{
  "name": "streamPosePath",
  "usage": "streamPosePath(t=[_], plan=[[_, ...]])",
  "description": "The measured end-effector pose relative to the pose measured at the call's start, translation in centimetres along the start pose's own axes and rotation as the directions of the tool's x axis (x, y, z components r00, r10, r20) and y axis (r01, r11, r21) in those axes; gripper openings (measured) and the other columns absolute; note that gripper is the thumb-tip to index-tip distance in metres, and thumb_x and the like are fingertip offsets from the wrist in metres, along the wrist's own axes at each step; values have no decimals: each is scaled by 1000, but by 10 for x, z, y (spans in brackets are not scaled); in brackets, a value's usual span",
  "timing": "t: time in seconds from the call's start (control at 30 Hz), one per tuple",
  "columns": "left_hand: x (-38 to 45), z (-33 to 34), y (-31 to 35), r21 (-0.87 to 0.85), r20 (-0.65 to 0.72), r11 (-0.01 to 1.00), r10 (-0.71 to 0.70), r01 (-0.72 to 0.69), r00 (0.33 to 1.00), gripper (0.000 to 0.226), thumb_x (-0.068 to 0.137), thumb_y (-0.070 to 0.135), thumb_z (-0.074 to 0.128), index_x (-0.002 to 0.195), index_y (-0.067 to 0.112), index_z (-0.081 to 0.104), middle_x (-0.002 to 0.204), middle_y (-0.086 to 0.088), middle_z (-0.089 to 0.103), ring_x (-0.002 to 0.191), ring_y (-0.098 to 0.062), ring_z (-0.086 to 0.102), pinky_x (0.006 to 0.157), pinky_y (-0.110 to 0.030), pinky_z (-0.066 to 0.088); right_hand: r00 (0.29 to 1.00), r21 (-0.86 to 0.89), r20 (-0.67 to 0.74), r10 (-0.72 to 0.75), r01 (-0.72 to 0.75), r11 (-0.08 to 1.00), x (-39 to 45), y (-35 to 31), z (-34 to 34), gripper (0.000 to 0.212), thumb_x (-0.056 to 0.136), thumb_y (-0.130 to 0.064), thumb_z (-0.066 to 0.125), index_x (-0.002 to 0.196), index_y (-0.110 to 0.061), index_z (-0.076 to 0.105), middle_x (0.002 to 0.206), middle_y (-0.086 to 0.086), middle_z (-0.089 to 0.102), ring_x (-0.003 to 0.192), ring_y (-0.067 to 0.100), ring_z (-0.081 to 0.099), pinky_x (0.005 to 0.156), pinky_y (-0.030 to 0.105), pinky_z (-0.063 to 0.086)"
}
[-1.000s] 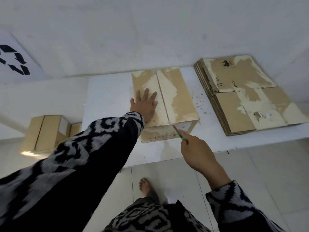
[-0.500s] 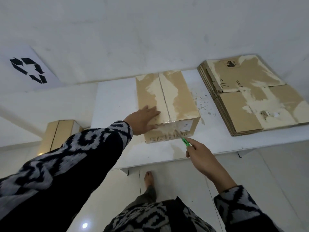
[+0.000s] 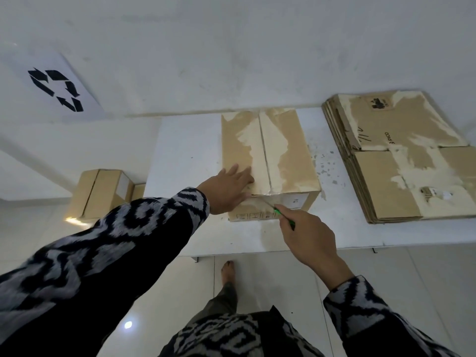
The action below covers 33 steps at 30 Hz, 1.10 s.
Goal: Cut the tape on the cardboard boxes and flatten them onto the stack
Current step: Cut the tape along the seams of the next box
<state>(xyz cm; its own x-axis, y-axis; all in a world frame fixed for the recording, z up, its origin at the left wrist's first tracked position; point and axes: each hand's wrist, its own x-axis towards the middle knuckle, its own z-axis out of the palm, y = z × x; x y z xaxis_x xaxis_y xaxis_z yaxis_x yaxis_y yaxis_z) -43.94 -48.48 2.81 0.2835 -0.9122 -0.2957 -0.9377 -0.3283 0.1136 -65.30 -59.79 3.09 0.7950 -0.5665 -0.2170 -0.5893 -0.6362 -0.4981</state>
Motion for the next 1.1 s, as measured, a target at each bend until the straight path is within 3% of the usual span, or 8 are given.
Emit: streamPosePath(t=[0.2, 0.67, 0.87, 1.03, 1.1], plan=[[-2, 6, 2, 58, 0, 998, -21, 21, 1000, 57, 108, 39, 19, 154, 4, 15, 161, -6, 24, 151, -34, 7, 119, -50, 19, 1000, -42, -25, -8, 7, 999, 5, 0, 3, 39, 102, -39, 37, 136, -53, 48, 80, -10, 55, 70, 11, 56, 58, 29, 46], [3, 16, 0, 69, -19, 996, -53, 55, 998, 58, 108, 37, 17, 154, 3, 9, 155, -8, 36, 151, -35, 8, 120, -50, 19, 998, -96, -59, -1, -4, 995, 5, 0, 9, 38, 102, -40, 36, 137, -50, 49, 87, -9, 57, 76, 14, 58, 63, 31, 50], [1, 16, 0, 84, -42, 996, -28, 32, 999, 56, 108, 36, 20, 154, 4, 14, 156, -7, 33, 150, -34, 10, 119, -50, 21, 994, -145, -109, 21, -37, 989, 7, -7, 12, 38, 103, -39, 36, 138, -48, 49, 78, -9, 49, 70, 13, 53, 54, 26, 38], [-5, 15, 5, -90, -93, 995, -41, 33, 995, 54, 107, 32, 28, 154, 6, 19, 150, 1, 40, 152, -30, 5, 121, -47, 15, 991, -198, -128, 40, -65, 978, 9, -19, 15, 40, 104, -38, 34, 140, -45, 48, 83, -8, 49, 71, 14, 50, 56, 26, 36], [-5, 18, 7, -81, -115, 996, -37, 28, 993, 52, 108, 29, 28, 153, 4, 21, 149, -1, 42, 151, -32, 6, 121, -49, 15, 990, -224, -135, 51, -81, 971, 8, -20, 15, 40, 104, -38, 33, 141, -44, 47, 84, -9, 47, 70, 14, 49, 53, 26, 33]])
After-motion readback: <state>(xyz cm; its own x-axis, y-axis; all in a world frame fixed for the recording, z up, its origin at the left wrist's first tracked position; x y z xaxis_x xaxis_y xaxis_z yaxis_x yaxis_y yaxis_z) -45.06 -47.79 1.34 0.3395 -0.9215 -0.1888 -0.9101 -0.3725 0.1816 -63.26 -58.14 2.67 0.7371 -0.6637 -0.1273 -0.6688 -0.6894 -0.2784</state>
